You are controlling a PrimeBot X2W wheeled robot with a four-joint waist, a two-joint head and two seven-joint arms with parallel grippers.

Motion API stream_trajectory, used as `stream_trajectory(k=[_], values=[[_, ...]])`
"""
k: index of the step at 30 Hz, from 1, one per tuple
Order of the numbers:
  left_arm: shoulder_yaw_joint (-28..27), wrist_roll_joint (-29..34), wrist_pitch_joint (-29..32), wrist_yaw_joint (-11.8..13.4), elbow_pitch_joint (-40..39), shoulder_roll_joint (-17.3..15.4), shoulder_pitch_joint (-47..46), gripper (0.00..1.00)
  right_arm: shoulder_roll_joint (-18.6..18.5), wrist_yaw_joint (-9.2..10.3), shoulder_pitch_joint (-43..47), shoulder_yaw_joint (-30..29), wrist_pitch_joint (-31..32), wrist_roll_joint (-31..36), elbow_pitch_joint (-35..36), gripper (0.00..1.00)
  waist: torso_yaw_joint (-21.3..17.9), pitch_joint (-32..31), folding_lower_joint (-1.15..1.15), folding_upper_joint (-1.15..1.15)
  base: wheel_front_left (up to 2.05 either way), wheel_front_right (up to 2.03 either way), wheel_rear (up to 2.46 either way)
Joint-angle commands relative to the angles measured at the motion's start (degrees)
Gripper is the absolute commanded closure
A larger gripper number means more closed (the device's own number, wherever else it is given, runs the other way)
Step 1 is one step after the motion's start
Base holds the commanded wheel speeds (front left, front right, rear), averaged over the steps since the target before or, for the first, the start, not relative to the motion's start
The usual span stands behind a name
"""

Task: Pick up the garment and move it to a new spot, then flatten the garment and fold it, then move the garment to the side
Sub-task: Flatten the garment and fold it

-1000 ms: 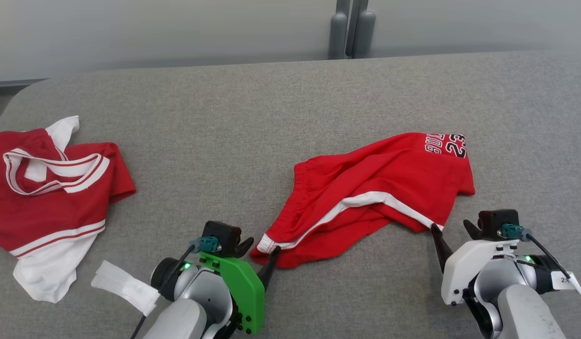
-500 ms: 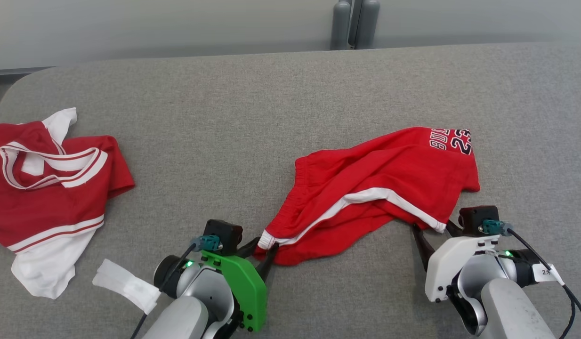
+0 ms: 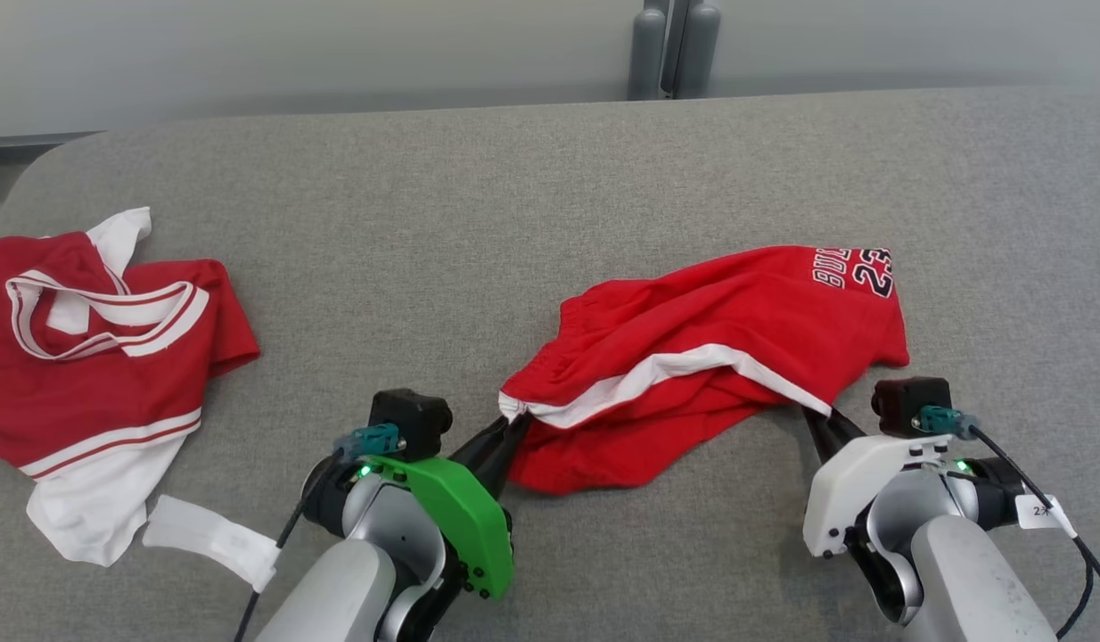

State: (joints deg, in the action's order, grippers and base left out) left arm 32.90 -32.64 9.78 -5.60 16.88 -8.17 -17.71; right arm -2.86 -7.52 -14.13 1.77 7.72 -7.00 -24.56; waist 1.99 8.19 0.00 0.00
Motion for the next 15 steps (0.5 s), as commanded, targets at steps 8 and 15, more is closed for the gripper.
stream_trajectory(k=[8, 15], values=[[-2.76, -6.82, -1.37, -1.15, -4.91, 1.47, -2.47, 1.00, -1.74, 0.06, -2.26, 0.42, 0.42, -3.41, 8.35, 1.00, -0.86, 0.35, 0.00, 0.00, 0.00, 0.00, 0.00], [-7.59, -12.12, -1.00, -1.59, -5.26, 2.04, -13.74, 1.00, -8.09, 0.06, -13.05, 5.04, 5.19, -6.76, 13.03, 1.00, -3.94, 5.57, 0.00, 0.00, 0.00, 0.00, 0.00]])
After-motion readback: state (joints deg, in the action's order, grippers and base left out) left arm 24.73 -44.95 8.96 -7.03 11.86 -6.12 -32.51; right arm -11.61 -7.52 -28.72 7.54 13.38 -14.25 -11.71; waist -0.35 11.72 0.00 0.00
